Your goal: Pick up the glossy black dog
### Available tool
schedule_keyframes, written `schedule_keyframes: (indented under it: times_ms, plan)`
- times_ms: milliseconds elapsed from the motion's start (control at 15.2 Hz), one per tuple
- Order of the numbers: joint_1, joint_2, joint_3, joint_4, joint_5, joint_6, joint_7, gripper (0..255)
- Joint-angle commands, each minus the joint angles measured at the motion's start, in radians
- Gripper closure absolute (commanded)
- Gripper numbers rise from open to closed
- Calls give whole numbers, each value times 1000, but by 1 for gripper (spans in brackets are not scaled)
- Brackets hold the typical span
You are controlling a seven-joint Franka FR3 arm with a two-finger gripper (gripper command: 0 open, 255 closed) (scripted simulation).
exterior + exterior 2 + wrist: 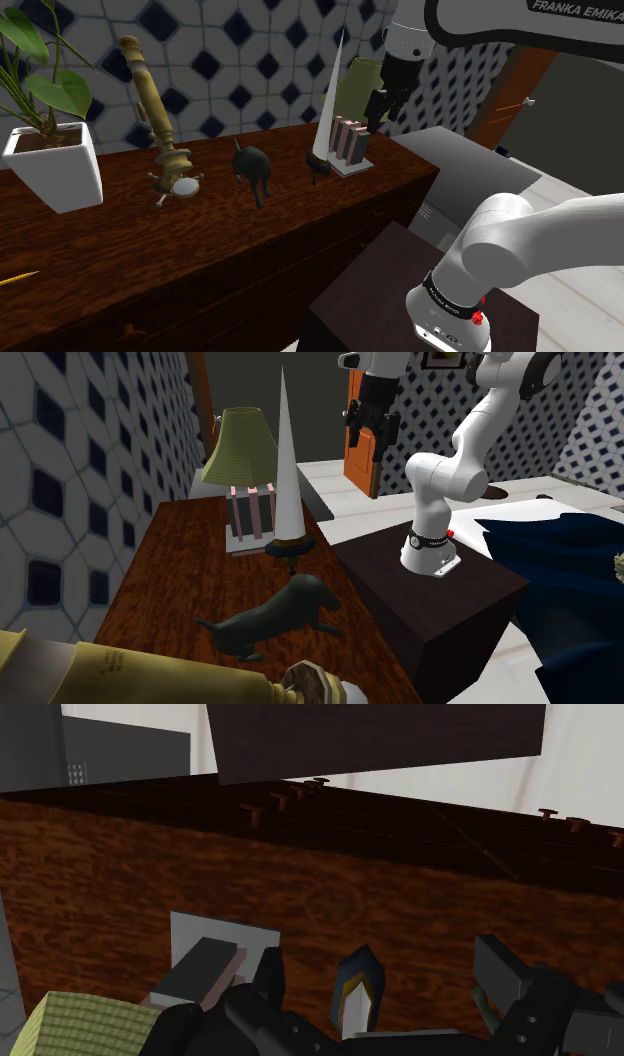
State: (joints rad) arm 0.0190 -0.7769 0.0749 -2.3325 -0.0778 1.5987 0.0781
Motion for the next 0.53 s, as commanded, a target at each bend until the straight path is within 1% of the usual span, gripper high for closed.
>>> schedule_keyframes:
  times_ms: [0,462]
  plan:
    - [0,0,0,0,0,0,0,0]
    - [8,253,-7,72,36,166,-7,0]
